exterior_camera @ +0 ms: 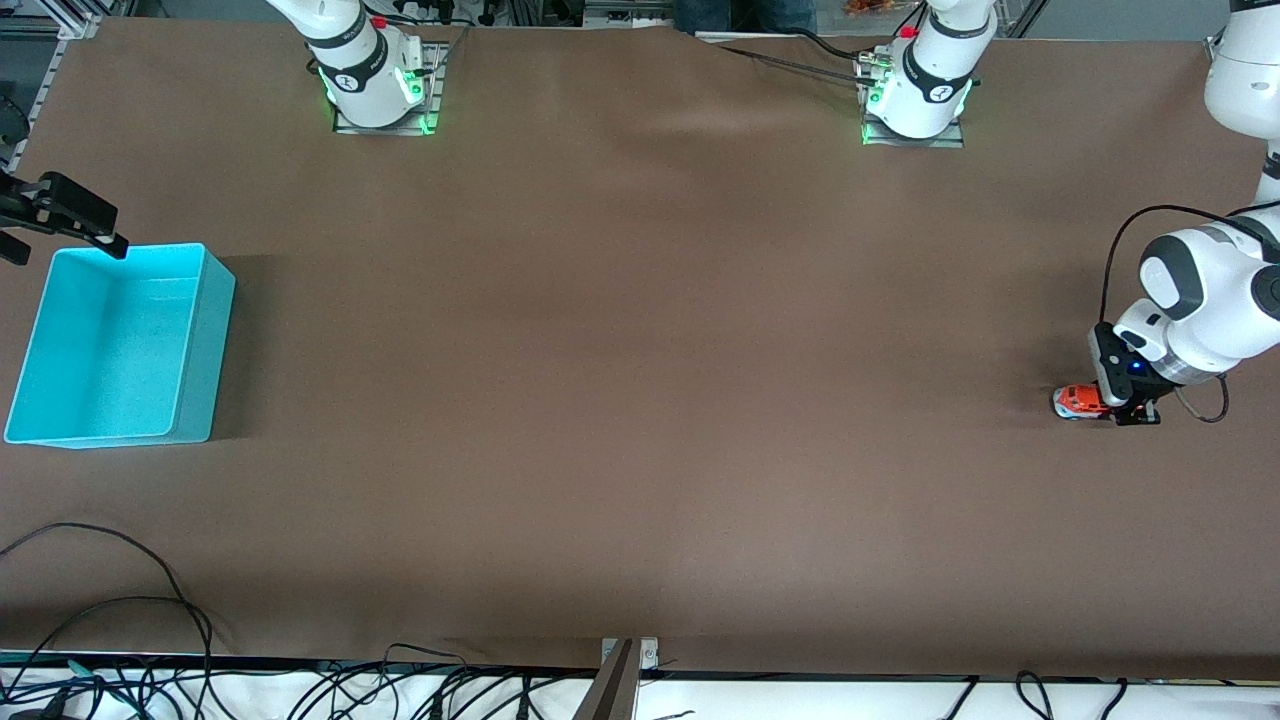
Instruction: Wind up bus and store in blue box
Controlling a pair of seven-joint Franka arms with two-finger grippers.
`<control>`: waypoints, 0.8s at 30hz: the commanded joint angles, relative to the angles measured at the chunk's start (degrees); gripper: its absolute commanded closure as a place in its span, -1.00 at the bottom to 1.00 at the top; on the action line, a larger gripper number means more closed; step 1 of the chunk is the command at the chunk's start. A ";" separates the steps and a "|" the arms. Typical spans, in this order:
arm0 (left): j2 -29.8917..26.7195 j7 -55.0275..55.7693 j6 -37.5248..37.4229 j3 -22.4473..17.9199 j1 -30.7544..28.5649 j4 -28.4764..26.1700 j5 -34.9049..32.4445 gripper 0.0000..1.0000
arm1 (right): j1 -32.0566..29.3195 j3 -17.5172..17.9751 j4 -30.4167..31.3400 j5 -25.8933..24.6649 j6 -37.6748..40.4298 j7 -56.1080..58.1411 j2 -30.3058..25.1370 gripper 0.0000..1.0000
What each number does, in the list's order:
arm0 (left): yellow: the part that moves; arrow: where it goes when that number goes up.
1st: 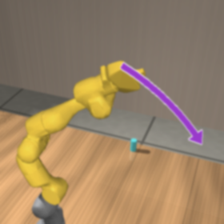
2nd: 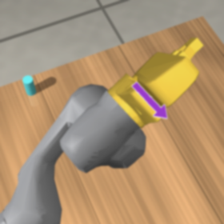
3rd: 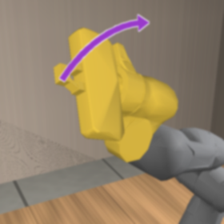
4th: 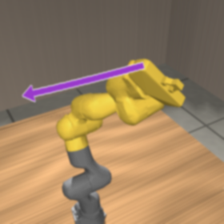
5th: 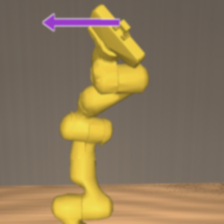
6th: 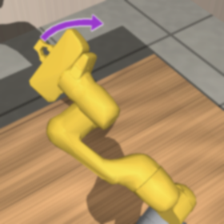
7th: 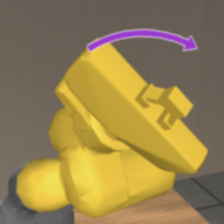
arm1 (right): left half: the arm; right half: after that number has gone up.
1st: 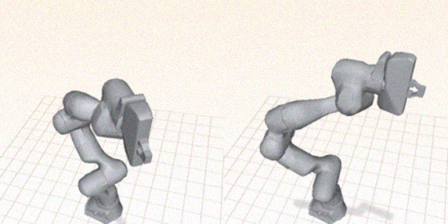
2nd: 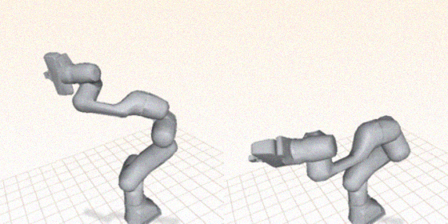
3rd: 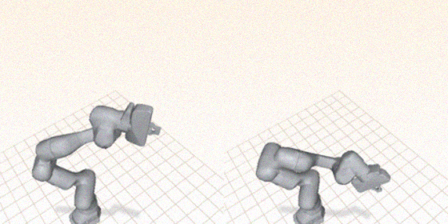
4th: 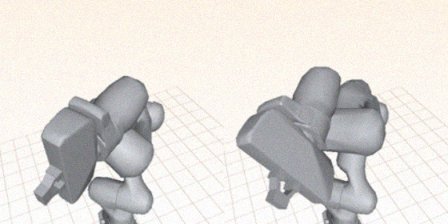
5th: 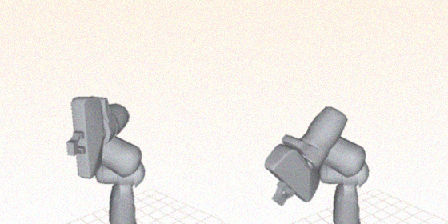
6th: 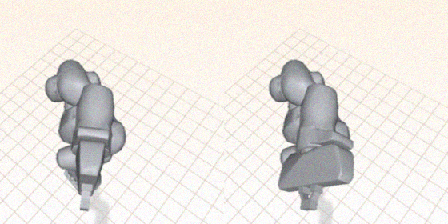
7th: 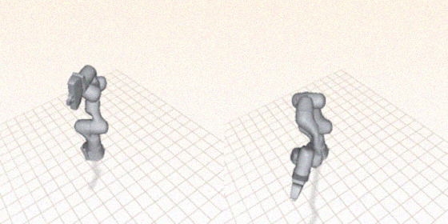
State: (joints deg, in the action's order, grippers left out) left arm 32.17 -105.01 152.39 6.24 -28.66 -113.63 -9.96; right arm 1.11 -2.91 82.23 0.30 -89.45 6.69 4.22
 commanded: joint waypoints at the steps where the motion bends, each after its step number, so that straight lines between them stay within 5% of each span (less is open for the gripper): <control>1: 5.01 -3.80 -0.25 -0.09 -2.63 1.04 -1.55 0.28 | -0.14 0.18 -0.75 -0.73 0.77 -0.01 0.17 -1.00; 24: 6.85 -7.14 -0.25 0.00 -6.58 4.03 -1.02 0.28 | -0.23 0.10 -0.75 -0.82 0.60 -0.01 0.17 -1.00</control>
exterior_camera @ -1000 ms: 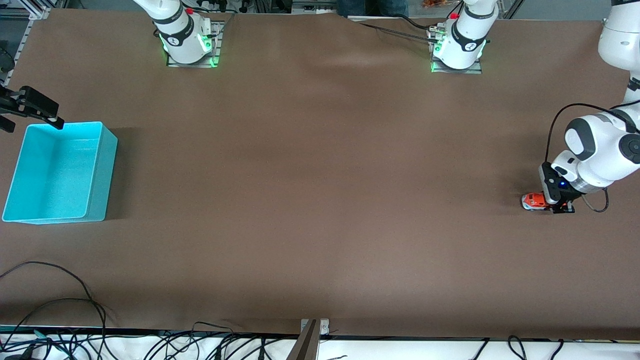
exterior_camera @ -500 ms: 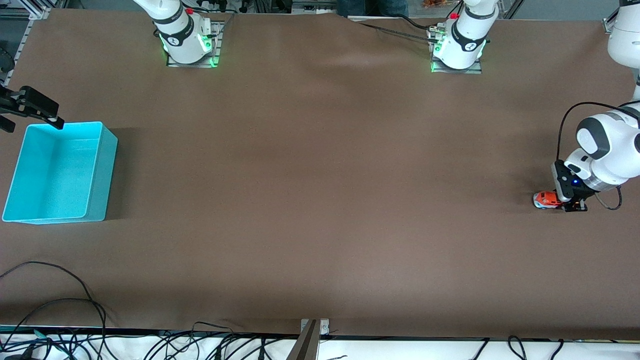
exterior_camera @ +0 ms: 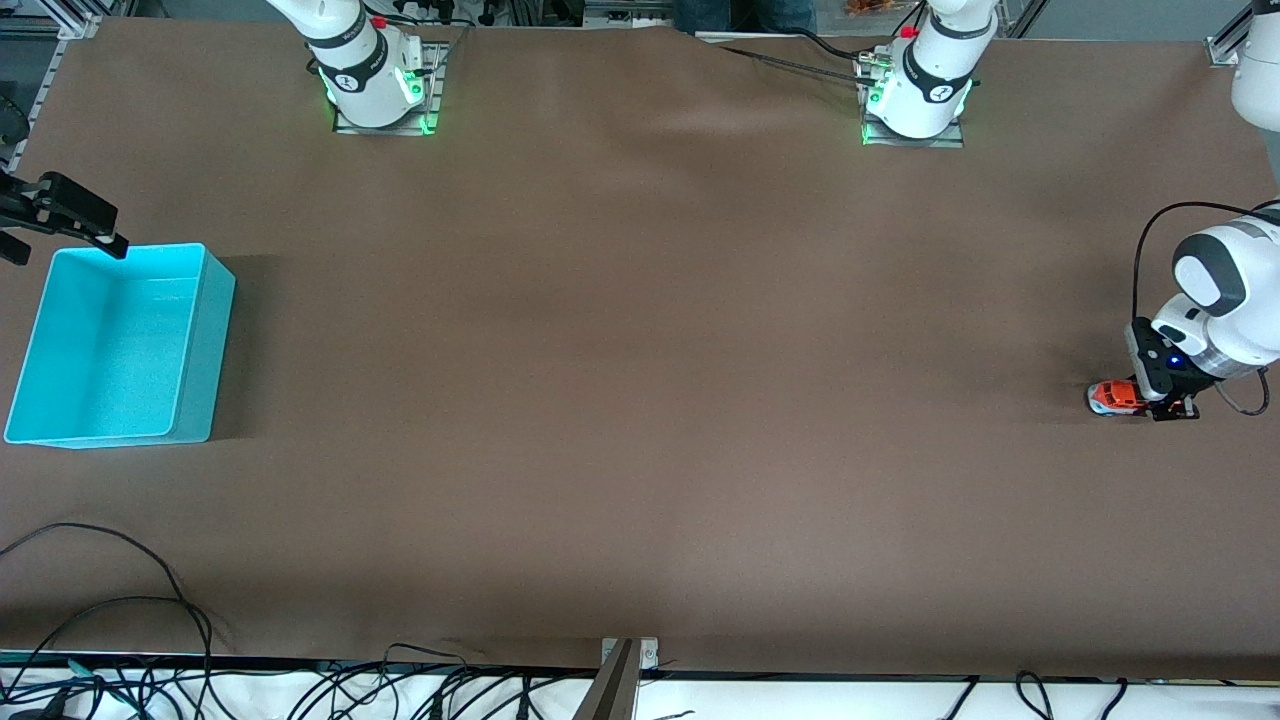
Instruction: Wind up bus and store in blue box
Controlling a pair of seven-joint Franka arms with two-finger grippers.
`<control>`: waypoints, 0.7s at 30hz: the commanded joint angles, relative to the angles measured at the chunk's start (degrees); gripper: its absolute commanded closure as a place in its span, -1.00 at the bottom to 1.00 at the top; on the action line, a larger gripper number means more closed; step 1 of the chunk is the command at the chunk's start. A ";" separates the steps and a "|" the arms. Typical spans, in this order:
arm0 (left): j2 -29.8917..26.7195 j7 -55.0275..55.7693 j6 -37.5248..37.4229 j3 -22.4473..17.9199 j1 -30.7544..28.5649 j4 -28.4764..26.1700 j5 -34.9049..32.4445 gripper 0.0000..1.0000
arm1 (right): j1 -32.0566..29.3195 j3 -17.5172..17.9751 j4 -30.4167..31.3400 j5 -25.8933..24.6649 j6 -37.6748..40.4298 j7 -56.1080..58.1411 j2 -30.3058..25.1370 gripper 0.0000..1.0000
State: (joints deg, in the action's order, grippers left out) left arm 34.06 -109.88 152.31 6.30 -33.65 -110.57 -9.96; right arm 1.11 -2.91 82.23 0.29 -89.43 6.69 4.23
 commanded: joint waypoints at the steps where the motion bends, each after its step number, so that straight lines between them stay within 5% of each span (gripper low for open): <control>1: 4.88 -2.27 -0.17 -0.06 -1.60 0.97 -1.02 0.28 | -0.14 0.10 -0.75 -0.82 0.57 0.08 0.17 -1.00; 4: 4.79 -2.27 -0.17 0.03 -1.68 0.97 -1.02 0.09 | -0.14 0.10 -0.75 -0.82 0.57 -0.01 0.17 -1.00; 7: 4.44 -2.35 -0.17 0.03 -1.77 0.97 -0.76 -1.00 | -0.23 0.10 -0.75 -0.82 0.48 -0.01 0.17 -1.00; 21: -3.03 -1.65 -8.42 1.35 -0.89 1.58 -0.76 -1.00 | -0.23 0.10 -0.75 -0.82 0.57 -0.01 0.17 -1.00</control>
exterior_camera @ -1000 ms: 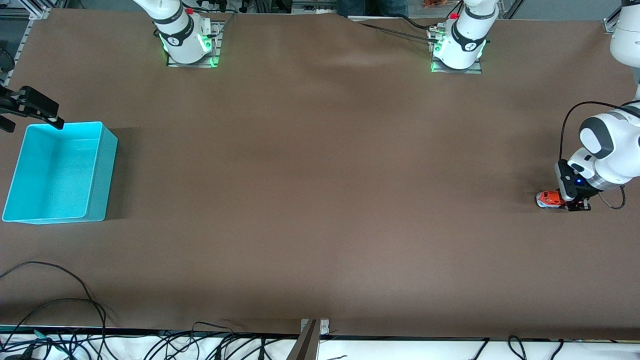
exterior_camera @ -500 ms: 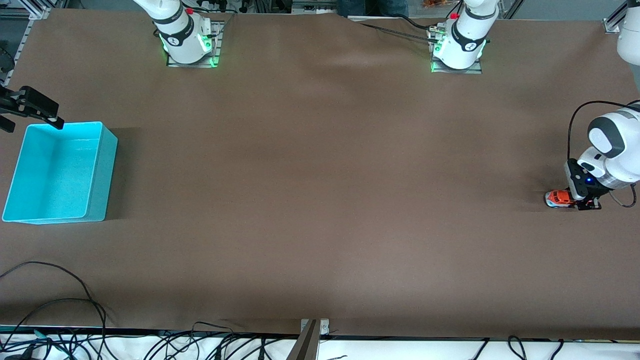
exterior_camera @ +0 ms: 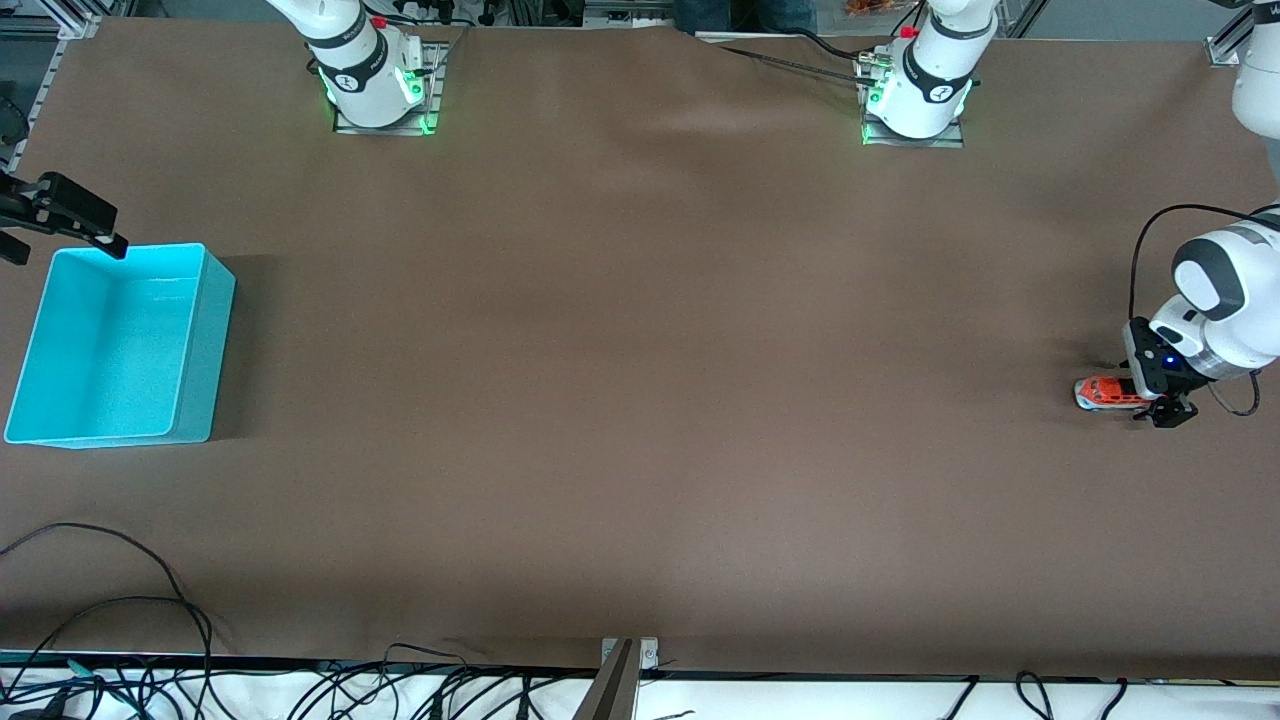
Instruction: Wind up bus and store in blue box
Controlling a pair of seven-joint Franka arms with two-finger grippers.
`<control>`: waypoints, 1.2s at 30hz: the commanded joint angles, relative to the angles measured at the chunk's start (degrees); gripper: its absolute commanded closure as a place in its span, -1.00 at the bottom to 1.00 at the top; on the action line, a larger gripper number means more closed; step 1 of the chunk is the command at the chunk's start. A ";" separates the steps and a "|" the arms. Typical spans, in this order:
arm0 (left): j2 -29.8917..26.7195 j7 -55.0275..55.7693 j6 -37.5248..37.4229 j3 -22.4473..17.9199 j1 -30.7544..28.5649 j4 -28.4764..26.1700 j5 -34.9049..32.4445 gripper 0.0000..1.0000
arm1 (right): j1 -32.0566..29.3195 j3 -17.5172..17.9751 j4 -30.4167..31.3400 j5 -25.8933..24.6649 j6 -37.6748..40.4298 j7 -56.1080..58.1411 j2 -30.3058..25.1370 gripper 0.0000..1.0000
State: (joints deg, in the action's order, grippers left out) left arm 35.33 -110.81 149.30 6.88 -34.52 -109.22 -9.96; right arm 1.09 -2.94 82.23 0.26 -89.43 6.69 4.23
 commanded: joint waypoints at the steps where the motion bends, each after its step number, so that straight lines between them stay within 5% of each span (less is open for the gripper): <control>1: -4.65 -0.55 -6.55 1.20 -0.02 0.94 -0.85 -1.00 | -0.21 0.12 -0.75 -0.79 0.57 -0.01 0.16 -1.00; 13: -5.27 5.16 -23.95 6.03 1.21 12.36 -1.46 -1.00 | -0.12 0.12 -0.75 -0.79 0.48 -0.01 0.16 -1.00; 36: -5.27 32.84 -42.68 6.48 18.96 27.92 -6.74 -1.00 | -0.21 0.12 -0.75 -0.79 0.49 -0.01 0.25 -1.00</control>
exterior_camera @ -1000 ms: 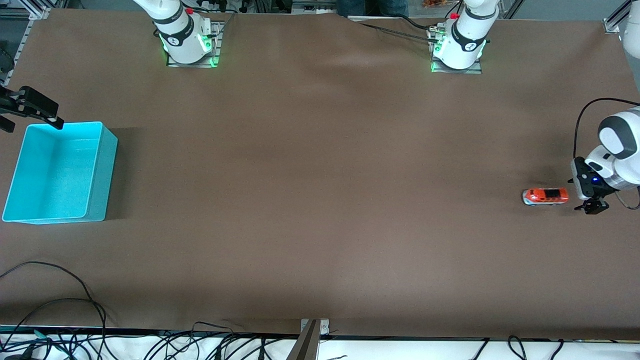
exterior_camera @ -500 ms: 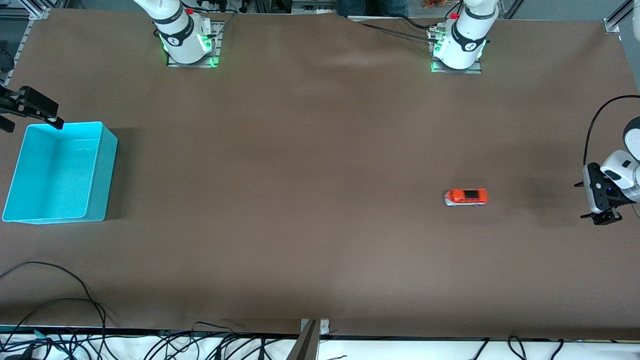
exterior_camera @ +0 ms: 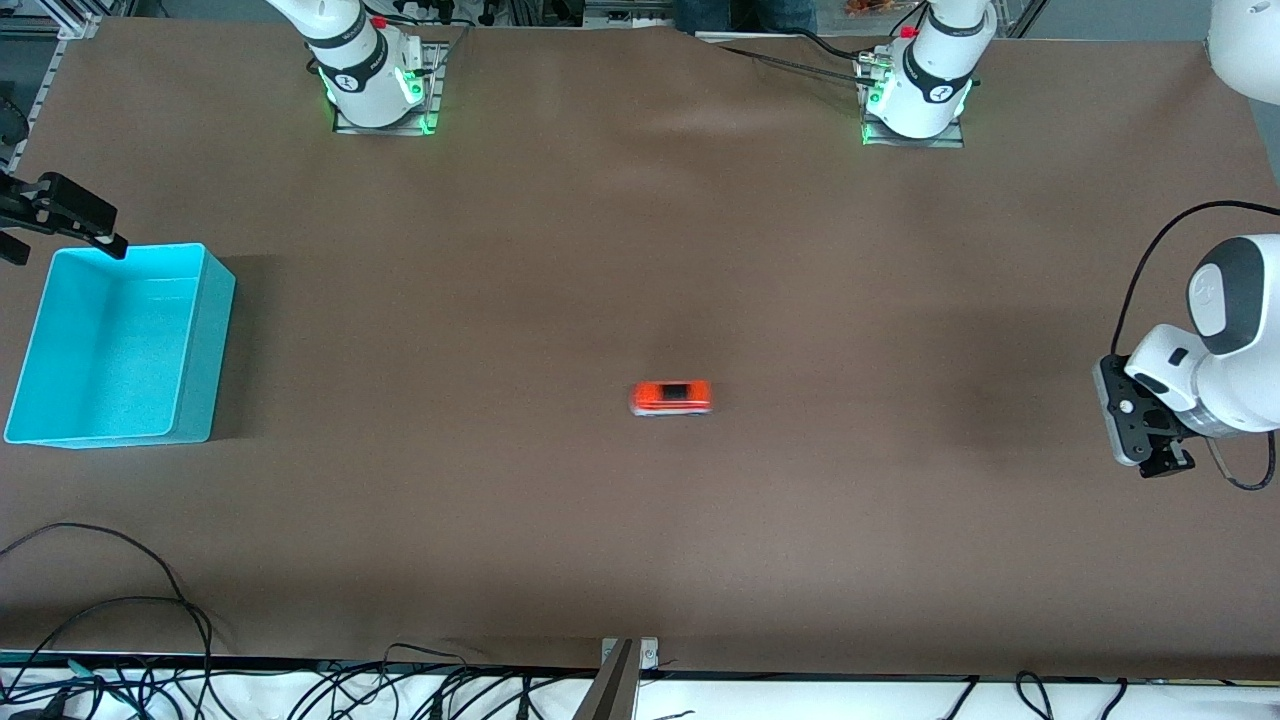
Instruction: Wind up bus and store in blue box
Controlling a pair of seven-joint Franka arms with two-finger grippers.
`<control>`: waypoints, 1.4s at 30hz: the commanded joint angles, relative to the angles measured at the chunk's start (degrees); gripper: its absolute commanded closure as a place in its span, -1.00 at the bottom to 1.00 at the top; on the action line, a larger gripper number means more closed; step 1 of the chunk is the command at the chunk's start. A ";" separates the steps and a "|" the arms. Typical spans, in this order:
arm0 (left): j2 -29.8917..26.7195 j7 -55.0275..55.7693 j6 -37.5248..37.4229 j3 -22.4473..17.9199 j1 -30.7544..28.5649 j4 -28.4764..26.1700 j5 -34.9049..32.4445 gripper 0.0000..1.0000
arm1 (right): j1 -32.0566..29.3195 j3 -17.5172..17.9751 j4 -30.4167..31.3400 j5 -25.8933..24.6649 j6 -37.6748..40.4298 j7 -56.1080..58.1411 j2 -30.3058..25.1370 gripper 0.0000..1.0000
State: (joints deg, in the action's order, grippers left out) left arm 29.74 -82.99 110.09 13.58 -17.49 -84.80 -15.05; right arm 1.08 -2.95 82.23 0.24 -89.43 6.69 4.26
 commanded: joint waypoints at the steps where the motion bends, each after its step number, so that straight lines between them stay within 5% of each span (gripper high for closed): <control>1: 0.23 5.98 -3.91 -0.23 2.28 3.85 -1.65 -1.00 | -0.20 0.14 -0.75 -0.77 0.48 -0.01 0.22 -1.00; 35: -4.25 19.43 -7.79 0.04 8.18 5.79 -0.78 -1.00 | -0.03 0.23 -0.66 -0.68 0.57 -0.19 0.83 -1.00; 42: -6.27 28.66 -11.38 1.53 7.47 5.87 4.76 -1.00 | -0.11 0.23 -0.58 -0.60 0.66 -0.19 0.92 -1.00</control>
State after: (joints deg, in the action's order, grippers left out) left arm 25.39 -60.40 101.98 13.76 -9.64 -78.86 -13.54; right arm 1.11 -2.92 82.23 0.24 -89.44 6.69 4.97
